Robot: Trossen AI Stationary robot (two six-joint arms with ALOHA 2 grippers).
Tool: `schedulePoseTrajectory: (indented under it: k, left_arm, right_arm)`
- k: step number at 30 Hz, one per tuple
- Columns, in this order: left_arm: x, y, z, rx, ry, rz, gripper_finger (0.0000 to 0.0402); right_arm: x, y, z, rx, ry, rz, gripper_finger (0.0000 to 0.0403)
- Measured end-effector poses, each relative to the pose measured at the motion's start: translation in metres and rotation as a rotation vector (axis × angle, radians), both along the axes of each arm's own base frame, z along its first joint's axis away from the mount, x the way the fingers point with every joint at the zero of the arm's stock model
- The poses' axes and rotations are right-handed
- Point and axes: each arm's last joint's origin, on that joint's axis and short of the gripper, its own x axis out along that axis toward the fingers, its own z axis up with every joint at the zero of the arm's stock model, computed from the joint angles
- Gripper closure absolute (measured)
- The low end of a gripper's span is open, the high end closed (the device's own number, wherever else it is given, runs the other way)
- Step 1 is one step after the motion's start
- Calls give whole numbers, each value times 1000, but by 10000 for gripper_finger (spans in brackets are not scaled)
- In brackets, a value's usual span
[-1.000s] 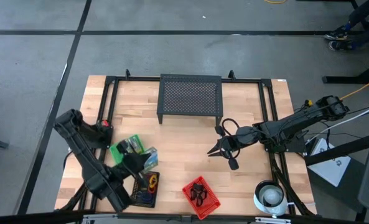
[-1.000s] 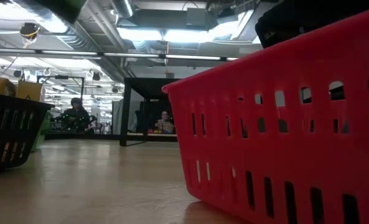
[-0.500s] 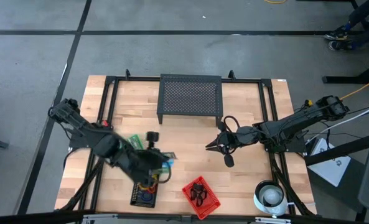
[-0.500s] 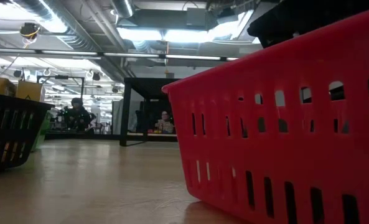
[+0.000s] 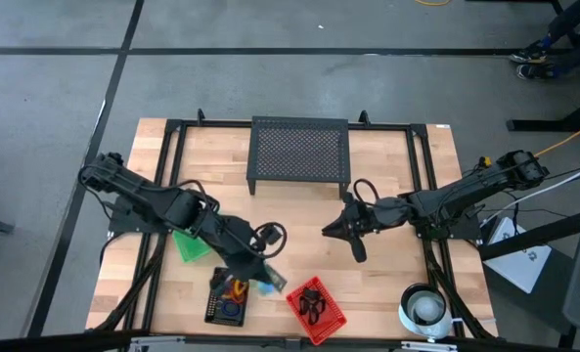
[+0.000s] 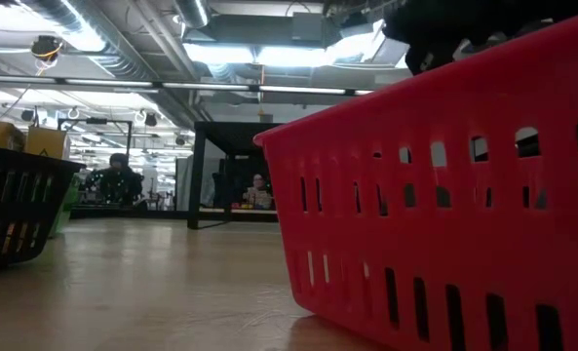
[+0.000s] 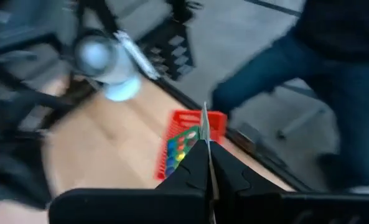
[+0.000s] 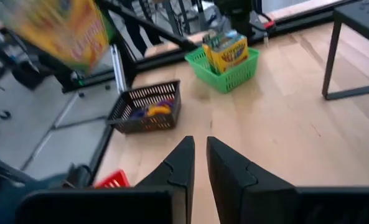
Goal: Pick & Place Office Desk Supplies
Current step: Put the yellow crayon box into the green bin
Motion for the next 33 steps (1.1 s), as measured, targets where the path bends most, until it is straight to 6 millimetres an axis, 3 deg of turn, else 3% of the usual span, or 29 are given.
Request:
schedulePoseTrajectory:
  k: [6, 15, 22, 33]
  left_arm:
    - [-27, 10, -27, -28, 95, -88, 399]
    - [-117, 24, -36, -153, -109, -251, 400]
    - [-174, 44, -54, -181, -231, -281, 400]
    - [-226, 76, -97, -224, -390, -265, 400]
  right_arm:
    - [1, 1, 6, 62, -53, -83, 358]
    - [-1, 3, 6, 65, -72, -241, 358]
    - [0, 1, 4, 99, -77, -336, 358]
    - [9, 3, -8, 98, -64, -396, 358]
